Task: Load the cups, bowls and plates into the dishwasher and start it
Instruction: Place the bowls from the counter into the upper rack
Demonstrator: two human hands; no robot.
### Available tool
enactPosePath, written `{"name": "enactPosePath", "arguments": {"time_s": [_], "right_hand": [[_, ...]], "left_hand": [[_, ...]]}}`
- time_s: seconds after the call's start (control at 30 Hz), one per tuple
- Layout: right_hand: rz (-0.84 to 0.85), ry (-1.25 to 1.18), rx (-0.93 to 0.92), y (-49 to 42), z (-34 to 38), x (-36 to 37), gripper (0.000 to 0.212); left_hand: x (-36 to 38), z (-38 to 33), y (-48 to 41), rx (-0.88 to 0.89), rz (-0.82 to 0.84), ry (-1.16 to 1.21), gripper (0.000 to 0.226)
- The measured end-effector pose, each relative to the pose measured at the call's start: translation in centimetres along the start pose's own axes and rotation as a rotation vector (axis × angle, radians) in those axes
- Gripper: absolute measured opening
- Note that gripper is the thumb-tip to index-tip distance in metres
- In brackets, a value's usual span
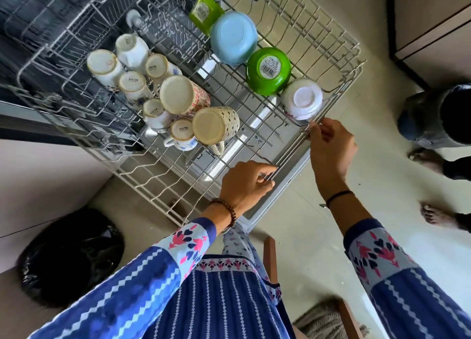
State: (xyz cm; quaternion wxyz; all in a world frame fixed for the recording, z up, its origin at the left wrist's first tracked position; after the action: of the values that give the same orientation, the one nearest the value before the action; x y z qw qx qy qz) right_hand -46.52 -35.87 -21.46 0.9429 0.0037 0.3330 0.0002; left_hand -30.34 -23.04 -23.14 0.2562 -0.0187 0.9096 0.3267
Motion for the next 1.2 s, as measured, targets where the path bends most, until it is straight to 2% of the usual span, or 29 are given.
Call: {"name": "enactPosePath", "arguments": {"time_s": [0.3,0.43,0.6,0.73,0.87,1.0,1.2], "right_hand": [[-0.012,0.000,-0.025,0.3,0.9,0.3,0.007],[-0.028,0.009,-0.030,0.2,1.7,0.6,0.027],[-0.011,-0.024,-0.048,-0.4,2.8,1.7,0.014],[-0.002,-0.038,-0.054,-1.0,3.7,3.2,0.020],[0.025,-0.022,-0.052,-1.9,4.7,4.8,0.003],[0.103,-0.054,-0.069,-3.1,6.2,7.2,0.012],[0.183,-0.053,-0.136,-4.7,9.5,10.7,0.011]], "left_hand": [[-0.5,0.4,-0.1,0.058,0.004,-0.003,0.035],[-0.8,0.8,-0.6,0.051,0.021,-0.006,0.036],[-2.2,1.3,-1.2,0.052,0.050,0.032,0.038],[-3.8,1.8,-1.9,0.036,0.058,0.056,0.038],[-5.9,2.1,-2.6,0.040,0.001,0.008,0.036],[-8.7,2.8,-3.1,0.000,-0.070,-0.045,0.034],[-13.6,3.3,-3.2,-0.040,-0.247,-0.106,0.030]]}}
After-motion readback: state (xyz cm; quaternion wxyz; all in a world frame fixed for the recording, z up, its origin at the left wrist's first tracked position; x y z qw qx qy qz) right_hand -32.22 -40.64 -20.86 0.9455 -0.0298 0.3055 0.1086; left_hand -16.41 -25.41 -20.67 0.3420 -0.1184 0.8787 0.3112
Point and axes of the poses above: each hand's wrist, its own y-axis away from the middle knuckle, its own x-axis out of the palm, z = x × y, the point moved 9 cm from there along -y, towards the middle knuckle, and after that the axes turned 13 degrees about -x, right-handed, at the moved point
